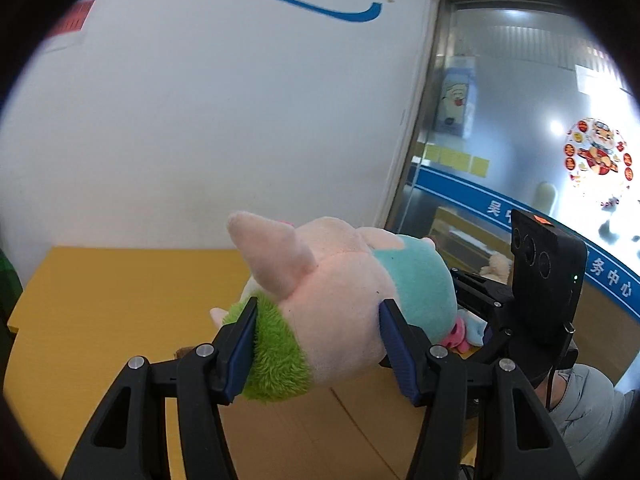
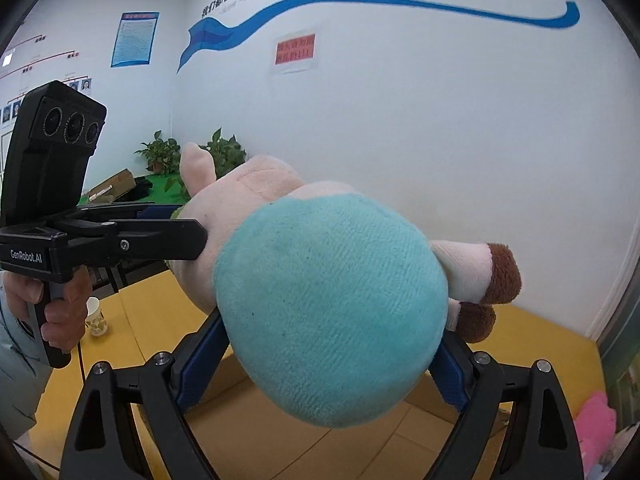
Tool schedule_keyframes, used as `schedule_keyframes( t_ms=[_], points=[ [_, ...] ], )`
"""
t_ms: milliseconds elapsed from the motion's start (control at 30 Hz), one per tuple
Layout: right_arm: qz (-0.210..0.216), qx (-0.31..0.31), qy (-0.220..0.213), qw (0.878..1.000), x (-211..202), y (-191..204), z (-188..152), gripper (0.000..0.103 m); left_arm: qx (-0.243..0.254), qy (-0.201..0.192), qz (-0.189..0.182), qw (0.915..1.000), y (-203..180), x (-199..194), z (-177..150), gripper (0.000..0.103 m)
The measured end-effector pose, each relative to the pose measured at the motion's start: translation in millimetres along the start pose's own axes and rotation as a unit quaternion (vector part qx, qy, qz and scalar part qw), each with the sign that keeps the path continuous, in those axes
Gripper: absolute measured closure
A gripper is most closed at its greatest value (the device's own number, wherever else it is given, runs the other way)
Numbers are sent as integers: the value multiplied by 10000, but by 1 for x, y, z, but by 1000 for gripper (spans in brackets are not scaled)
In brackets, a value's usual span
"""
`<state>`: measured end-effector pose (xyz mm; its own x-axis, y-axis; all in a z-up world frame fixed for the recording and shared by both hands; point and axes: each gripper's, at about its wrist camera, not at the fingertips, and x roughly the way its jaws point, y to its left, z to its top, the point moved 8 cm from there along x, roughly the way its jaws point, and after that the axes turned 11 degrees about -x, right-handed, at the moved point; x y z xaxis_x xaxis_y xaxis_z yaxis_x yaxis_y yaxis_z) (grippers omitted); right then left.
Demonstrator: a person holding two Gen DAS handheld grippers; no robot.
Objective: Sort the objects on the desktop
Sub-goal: 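Carry the pig plush with the left gripper into the cardboard box and release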
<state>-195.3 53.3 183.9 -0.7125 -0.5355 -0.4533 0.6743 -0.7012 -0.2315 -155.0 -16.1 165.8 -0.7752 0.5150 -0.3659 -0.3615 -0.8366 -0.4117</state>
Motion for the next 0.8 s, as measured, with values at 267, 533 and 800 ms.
schedule_keyframes(
  t_ms=[267, 533, 800],
  points=[
    [516, 1115, 864, 9886, 158, -34, -90, 13, -823, 1106, 698, 9880, 91, 115, -51, 46],
    [874, 1422, 1786, 9697, 229, -12, -176, 10, -1335, 1879, 1347, 9637, 134, 143, -103, 46],
    [844, 1376, 2120, 9639, 230, 2, -181, 0, -1582, 1570, 1605, 9615, 156, 112, -85, 44]
  ],
)
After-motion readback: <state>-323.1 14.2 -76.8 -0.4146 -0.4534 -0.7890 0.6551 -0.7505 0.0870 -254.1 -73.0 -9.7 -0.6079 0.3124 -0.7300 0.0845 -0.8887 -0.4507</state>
